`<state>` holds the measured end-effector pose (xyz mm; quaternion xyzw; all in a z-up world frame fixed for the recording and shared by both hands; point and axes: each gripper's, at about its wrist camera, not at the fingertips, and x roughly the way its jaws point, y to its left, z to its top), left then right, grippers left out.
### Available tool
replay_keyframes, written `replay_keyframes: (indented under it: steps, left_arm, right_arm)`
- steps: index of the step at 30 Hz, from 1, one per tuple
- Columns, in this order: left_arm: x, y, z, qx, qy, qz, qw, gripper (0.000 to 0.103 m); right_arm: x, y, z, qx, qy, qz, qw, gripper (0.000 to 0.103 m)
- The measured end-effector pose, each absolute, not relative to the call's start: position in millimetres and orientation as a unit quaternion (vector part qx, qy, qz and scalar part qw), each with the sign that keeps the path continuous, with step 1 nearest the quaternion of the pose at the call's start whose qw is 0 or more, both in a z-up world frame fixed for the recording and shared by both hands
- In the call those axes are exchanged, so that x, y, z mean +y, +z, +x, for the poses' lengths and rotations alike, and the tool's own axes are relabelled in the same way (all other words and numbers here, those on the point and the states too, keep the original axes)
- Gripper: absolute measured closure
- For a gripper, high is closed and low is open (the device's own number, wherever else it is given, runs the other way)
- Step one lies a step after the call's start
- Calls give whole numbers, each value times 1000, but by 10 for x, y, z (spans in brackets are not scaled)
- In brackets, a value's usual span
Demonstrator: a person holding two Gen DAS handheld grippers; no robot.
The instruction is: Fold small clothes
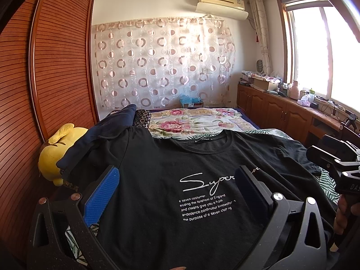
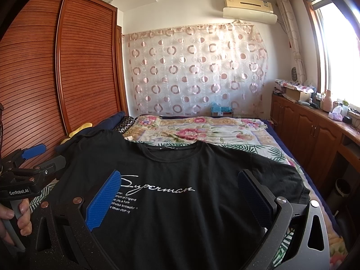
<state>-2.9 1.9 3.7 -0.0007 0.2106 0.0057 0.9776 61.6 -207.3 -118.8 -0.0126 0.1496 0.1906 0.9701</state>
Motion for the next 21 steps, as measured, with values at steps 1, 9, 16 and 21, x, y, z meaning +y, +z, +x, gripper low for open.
replay_keyframes:
  steps: [1,9,16,21]
  left_arm:
    - [18,37,-30,210,5,-1,978,0]
    - [24,34,-29,211,5,0,978,0]
    - [25,38,-31,212,6,-1,977,0]
    - [37,54,-33,221,6,-3,975,0]
  right_arm:
    - [-2072,-1188,616,150,191,-13,970,0]
    - [-2069,-1187,617,150,190,-13,970,0]
    - [-2070,-1197,619,152,191,-13,970,0]
    - [-2061,-1218,649,160,200,-13,967,0]
